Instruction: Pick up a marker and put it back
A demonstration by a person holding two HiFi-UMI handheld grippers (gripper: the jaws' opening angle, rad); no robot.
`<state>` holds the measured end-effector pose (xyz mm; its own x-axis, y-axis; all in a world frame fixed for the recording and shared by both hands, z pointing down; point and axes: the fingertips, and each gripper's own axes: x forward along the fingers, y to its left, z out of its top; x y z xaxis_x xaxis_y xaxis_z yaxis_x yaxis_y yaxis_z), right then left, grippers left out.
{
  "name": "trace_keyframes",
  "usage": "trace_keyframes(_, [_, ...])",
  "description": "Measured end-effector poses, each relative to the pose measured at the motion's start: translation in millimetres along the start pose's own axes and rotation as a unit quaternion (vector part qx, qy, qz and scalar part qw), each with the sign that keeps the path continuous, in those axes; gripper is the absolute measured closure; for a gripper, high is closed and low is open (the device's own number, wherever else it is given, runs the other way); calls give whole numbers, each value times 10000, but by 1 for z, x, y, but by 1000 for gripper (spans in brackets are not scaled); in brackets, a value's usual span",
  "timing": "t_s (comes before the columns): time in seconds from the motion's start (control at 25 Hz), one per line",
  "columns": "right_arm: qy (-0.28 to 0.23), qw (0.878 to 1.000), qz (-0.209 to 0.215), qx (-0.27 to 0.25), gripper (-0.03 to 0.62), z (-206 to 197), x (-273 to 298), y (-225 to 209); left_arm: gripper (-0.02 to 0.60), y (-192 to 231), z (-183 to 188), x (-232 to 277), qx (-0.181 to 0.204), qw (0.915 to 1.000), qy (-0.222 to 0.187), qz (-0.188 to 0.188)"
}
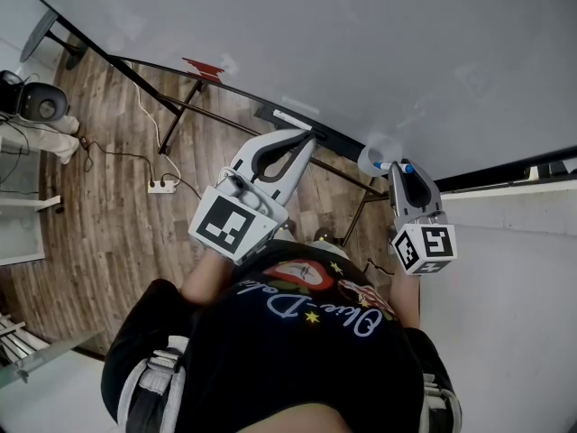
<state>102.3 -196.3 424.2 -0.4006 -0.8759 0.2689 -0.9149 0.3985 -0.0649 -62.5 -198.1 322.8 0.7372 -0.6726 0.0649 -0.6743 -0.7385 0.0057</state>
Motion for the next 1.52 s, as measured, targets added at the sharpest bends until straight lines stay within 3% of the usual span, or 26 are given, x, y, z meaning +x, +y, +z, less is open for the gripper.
trace_keyframes(1.52, [290, 9994, 20, -196, 497, -17, 9, 7, 578, 3, -1, -5, -25, 10000, -19, 31])
